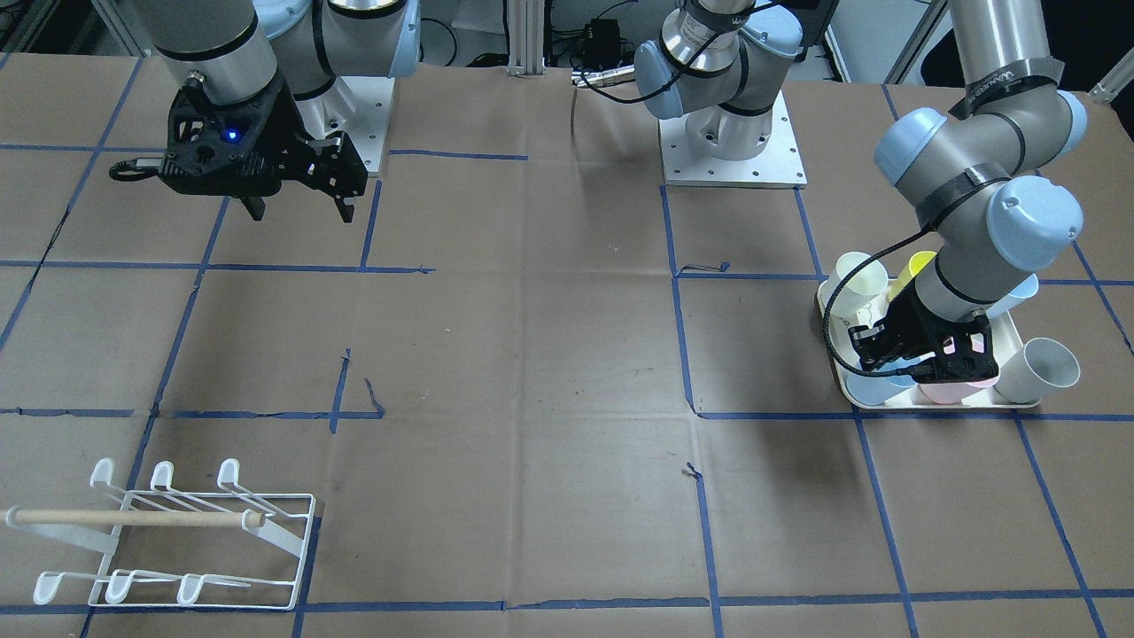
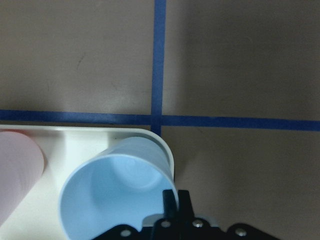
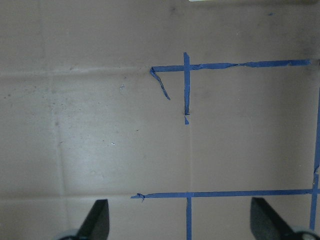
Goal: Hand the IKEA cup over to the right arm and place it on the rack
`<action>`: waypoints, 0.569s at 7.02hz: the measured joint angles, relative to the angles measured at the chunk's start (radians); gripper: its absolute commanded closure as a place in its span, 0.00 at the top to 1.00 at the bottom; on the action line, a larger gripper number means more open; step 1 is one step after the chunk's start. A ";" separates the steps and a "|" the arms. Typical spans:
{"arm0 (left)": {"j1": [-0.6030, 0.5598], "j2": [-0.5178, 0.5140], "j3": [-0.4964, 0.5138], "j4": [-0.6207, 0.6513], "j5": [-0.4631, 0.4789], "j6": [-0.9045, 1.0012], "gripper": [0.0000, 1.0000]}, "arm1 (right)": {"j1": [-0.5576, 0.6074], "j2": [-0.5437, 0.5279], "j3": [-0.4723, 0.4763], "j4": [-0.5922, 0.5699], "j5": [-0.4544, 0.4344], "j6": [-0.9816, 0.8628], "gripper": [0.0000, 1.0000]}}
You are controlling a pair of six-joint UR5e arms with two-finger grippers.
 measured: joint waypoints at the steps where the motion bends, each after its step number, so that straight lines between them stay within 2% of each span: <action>1: -0.001 0.012 0.013 -0.013 0.014 -0.002 0.00 | 0.001 0.002 -0.001 -0.009 0.004 0.001 1.00; 2: -0.002 0.032 0.045 -0.062 0.027 -0.006 0.00 | 0.001 0.003 0.001 -0.040 0.038 0.006 1.00; 4: -0.008 0.082 0.188 -0.276 0.031 -0.034 0.00 | 0.000 0.002 0.020 -0.121 0.209 0.084 1.00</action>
